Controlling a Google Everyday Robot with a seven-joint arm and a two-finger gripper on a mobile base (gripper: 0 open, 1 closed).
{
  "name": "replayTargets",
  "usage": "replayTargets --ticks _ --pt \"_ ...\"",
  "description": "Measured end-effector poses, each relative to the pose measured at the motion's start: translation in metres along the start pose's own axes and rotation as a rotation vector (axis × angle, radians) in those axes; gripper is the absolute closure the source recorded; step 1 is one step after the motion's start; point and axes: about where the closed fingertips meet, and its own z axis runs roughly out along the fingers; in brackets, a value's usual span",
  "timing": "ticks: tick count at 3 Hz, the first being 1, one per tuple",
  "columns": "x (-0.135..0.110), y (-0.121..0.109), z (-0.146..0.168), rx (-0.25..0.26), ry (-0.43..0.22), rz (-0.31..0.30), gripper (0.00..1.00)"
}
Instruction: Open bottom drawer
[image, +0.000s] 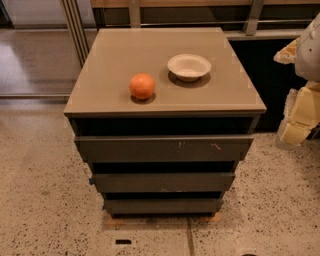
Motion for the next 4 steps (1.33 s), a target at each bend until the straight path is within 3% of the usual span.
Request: replayTargets --ticks 1,2,3,4 --pt "0.0 0.0 0.0 0.0 0.0 0.0 0.0" --pt "0.0 0.0 0.004 0.005 -0.005 0.001 0.27" --pt "0.01 0.008 0.049 0.006 -0.038 0.016 0.5" --pt "0.026 0.033 0.151 -0.101 -0.124 0.049 0.73"
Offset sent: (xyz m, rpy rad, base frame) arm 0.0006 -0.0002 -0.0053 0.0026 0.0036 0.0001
